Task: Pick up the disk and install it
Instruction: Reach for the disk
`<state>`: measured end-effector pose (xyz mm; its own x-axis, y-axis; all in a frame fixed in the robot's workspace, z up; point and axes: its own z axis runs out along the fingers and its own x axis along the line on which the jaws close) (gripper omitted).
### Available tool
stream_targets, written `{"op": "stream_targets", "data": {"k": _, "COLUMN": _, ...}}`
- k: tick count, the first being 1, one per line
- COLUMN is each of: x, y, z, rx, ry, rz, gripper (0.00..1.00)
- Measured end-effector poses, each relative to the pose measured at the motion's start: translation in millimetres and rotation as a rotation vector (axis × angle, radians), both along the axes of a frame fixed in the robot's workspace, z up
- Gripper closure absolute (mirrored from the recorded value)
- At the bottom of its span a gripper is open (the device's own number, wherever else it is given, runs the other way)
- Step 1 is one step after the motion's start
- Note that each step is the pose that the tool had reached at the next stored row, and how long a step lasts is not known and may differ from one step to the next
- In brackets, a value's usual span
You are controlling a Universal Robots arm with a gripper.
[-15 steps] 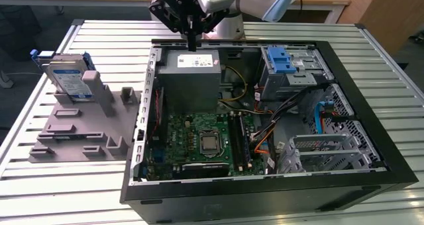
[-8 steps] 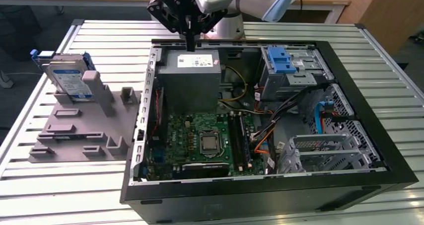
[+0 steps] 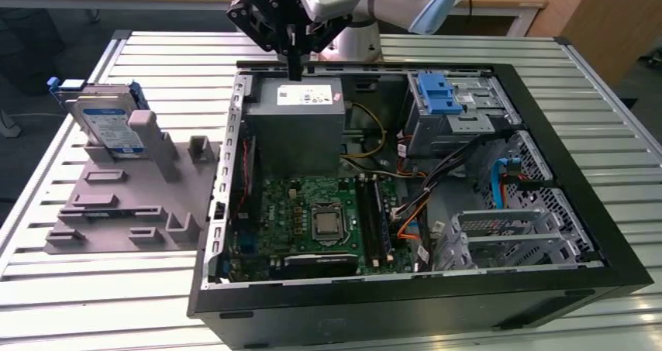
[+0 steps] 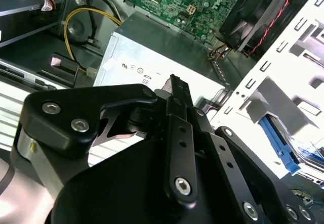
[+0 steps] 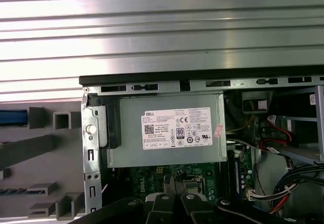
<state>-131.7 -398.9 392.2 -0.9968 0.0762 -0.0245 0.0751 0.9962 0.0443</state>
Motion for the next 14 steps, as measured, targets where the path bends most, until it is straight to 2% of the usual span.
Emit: {"op": "stream_targets", "data": {"k": 14, "x": -3.4, "y": 0.0, "z": -0.5, "rx": 0.0000, "ry": 0.0000, "rz": 0.000, "gripper": 0.89}}
